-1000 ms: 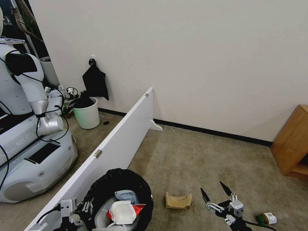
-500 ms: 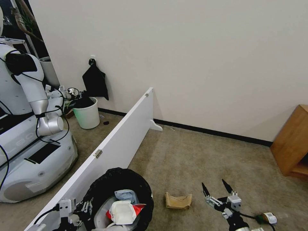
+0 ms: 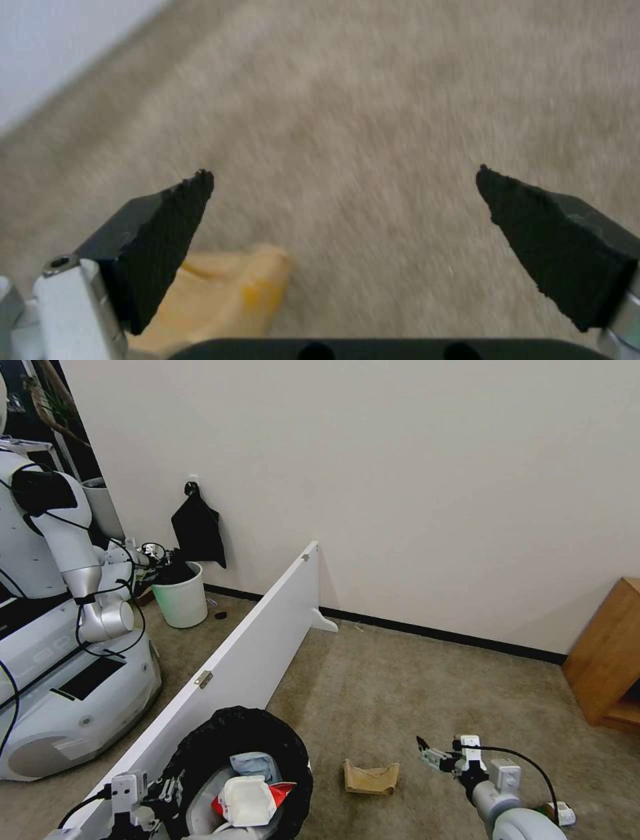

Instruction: Pick up the trash bin, then pick up the garbage from the floor and place it into the trash bin.

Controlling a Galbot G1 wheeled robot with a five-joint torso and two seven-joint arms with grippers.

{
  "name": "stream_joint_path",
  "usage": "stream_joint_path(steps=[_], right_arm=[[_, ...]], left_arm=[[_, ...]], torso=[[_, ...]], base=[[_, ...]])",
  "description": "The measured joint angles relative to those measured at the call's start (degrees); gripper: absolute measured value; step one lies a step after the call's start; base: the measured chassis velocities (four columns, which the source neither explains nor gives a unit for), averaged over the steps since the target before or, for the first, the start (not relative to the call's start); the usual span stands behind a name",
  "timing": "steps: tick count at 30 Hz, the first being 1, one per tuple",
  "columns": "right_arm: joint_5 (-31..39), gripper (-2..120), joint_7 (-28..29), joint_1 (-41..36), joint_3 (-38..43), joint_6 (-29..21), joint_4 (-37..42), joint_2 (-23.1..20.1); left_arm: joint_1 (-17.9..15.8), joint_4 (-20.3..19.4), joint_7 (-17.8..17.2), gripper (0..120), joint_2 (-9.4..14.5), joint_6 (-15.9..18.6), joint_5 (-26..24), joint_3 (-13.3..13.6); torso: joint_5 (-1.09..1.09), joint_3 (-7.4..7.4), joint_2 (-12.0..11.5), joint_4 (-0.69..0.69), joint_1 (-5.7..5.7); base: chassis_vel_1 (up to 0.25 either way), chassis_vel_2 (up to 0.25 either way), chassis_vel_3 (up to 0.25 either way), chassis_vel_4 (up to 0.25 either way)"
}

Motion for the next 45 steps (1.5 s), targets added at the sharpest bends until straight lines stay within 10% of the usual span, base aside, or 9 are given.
stream_joint_path(steps=[45], right_arm=[[-1.1,100,-0.6,12.0,-4.5,-6.2,-20.4,12.3]], left_arm=[[0.3,-0.2,0.4,4,-2.3,0.1,1.4,0.3]], torso=[[-0.01,-0.01,0.0,0.0,0.0]], base=[[0.0,0.0,0.0,0.0]])
